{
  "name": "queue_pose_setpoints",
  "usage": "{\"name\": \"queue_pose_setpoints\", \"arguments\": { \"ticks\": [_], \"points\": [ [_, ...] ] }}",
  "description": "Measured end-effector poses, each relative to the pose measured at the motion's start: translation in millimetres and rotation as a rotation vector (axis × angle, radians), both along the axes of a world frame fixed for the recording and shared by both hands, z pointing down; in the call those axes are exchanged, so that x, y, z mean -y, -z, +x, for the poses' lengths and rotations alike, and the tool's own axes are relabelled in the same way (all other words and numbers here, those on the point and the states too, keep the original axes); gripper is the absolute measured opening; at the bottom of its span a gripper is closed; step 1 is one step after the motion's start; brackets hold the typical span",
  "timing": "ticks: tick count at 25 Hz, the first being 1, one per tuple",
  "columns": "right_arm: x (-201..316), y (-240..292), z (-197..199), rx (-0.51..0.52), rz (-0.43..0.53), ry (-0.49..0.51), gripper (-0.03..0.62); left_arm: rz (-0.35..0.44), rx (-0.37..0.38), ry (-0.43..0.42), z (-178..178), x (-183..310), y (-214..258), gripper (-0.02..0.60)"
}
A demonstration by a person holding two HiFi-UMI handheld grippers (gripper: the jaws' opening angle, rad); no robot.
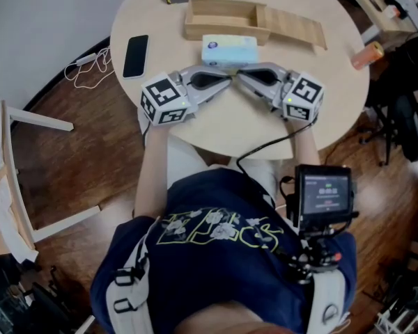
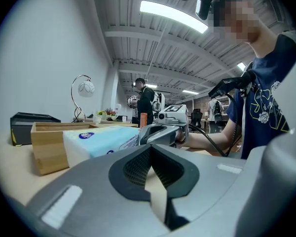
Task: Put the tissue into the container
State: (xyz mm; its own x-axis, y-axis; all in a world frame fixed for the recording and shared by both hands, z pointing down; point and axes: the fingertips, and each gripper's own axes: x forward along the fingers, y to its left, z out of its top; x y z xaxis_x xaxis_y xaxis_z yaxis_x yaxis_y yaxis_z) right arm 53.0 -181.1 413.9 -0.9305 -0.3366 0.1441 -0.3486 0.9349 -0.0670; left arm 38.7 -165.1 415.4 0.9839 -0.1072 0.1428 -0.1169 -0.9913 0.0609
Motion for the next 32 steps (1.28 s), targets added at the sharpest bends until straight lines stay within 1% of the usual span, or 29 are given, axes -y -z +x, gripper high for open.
{"name": "queue_pose_setpoints", "arguments": {
  "ticks": [7,10,18,22,26,32],
  "points": [
    [-0.7,0.0,2.5,0.0,-0.001,-0.011,0.0,-0.011,0.0,0.008,1.4,-1.0,1.5,0.003],
    [-1.1,-0.5,3.3,-0.004,-0.002,-0.015,0.0,0.005,0.005,-0.004,1.6,0.4,-0.2,0.003],
    [-1.5,-2.0,2.5,-0.003,0.005,-0.014,0.0,0.01,0.011,-0.006,-0.4,0.7,-3.0,0.003],
    [-1.0,-1.2,2.1,0.0,0.013,-0.012,0.0,-0.002,0.0,0.0,0.5,-0.3,0.7,0.003],
    [-1.1,-3.0,1.5,-0.012,0.009,-0.015,0.0,-0.002,0.001,0.001,-0.4,-0.5,-0.2,0.003],
    [-1.8,-2.9,0.5,-0.003,0.007,-0.014,0.0,0.001,-0.003,-0.001,-0.5,-0.8,-0.4,0.003]
  ]
}}
